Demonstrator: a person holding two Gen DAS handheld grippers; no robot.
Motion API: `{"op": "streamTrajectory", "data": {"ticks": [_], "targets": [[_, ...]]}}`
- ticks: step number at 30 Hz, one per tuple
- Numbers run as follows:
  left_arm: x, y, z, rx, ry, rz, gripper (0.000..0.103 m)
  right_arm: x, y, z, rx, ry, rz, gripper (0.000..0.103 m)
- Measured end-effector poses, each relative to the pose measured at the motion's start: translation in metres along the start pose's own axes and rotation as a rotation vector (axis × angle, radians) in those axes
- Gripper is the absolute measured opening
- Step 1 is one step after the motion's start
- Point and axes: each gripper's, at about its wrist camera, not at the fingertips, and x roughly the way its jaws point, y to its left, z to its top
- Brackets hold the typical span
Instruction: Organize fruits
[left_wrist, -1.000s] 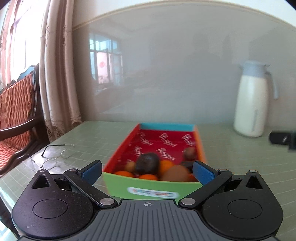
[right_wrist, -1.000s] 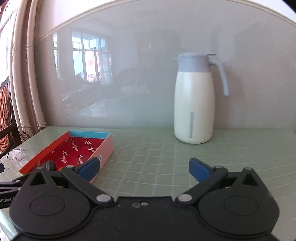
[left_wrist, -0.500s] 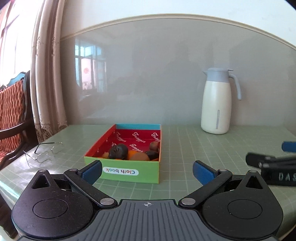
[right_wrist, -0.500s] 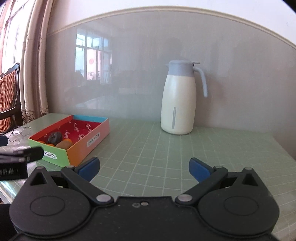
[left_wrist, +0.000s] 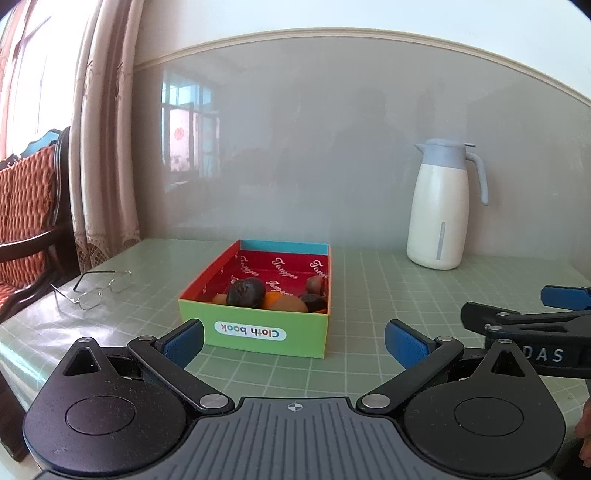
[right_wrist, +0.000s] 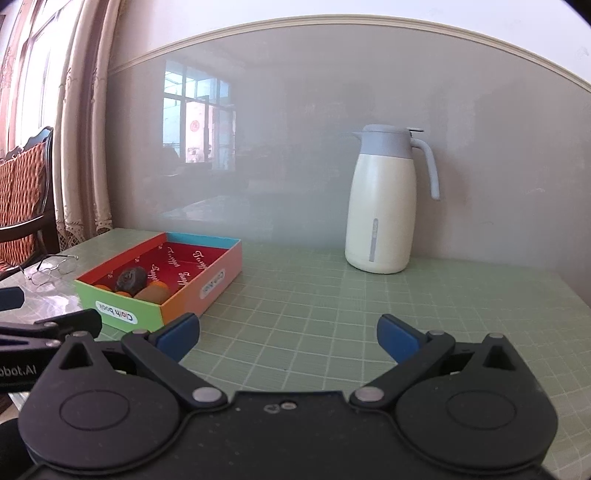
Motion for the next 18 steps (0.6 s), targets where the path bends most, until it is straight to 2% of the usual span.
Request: {"op": "streamTrajectory", "data": {"ticks": [18], "targets": [[0.0019, 0.0011, -0.0008, -0.011, 0.011, 0.001, 0.103, -0.0005, -0.0009, 0.0008, 0.003, 0.005, -0.001, 0.103]]}}
